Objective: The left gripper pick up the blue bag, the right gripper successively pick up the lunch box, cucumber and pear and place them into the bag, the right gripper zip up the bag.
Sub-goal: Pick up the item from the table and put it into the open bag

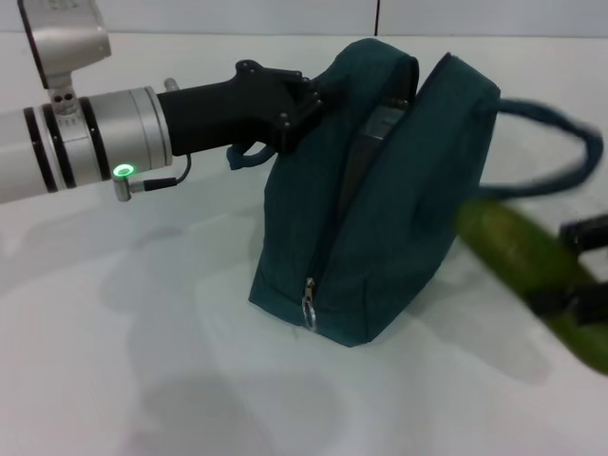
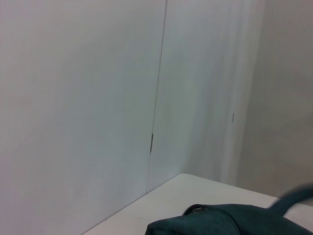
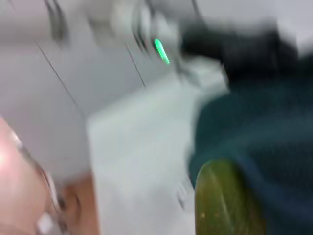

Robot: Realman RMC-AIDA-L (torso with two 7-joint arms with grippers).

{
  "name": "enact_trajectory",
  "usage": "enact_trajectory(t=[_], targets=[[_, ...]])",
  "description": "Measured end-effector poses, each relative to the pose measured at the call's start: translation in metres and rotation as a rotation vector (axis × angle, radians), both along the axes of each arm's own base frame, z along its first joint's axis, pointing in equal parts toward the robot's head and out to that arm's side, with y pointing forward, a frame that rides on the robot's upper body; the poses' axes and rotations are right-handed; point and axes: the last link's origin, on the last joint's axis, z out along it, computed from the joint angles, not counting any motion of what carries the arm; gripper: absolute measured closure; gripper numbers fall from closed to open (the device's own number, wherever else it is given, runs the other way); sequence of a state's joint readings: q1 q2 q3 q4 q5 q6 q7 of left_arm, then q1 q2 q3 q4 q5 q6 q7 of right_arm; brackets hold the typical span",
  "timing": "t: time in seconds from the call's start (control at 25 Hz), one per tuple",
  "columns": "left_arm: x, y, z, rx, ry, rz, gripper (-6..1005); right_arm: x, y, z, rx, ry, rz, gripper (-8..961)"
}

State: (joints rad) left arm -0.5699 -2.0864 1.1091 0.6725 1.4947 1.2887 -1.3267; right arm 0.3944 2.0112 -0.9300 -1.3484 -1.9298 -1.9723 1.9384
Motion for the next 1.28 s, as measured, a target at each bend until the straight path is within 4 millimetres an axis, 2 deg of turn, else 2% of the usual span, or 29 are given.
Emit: enact_trajectory(t=[0.12, 0.24, 0.44, 0.6, 0.72, 1.04, 1.28], targets=[[0.0, 0.0, 0.0, 0.001, -0.001, -0.001, 944, -0.001, -0.006, 0.021, 0.05, 0.234, 0.096, 394], [0.001, 0.0, 0.0, 0.002, -0.002, -0.003, 944, 0.0, -0.004, 0.031, 0.123, 0.383, 0.135, 390], [0.004, -0.002, 0.001, -0.014, -0.017, -0.017, 944, 0.0, 0.007, 0.028, 0.251, 0.563, 0.159, 384], [0.009, -0.004, 0.002, -0.028, -0.036, -0.036, 944, 0.0, 0.025, 0.017, 0.334, 0.675, 0.144, 379], [0.009, -0.004, 0.002, -0.032, -0.041, -0.036, 944, -0.001, 0.038, 0.002, 0.357, 0.757, 0.124, 375], [0.015, -0.002, 0.006, -0.029, -0.045, -0.045, 943, -0.024, 0.067, -0.034, 0.36, 0.773, 0.102, 365], [0.018, -0.001, 0.005, -0.032, -0.041, -0.053, 943, -0.042, 0.07, -0.063, 0.302, 0.774, 0.143, 358]])
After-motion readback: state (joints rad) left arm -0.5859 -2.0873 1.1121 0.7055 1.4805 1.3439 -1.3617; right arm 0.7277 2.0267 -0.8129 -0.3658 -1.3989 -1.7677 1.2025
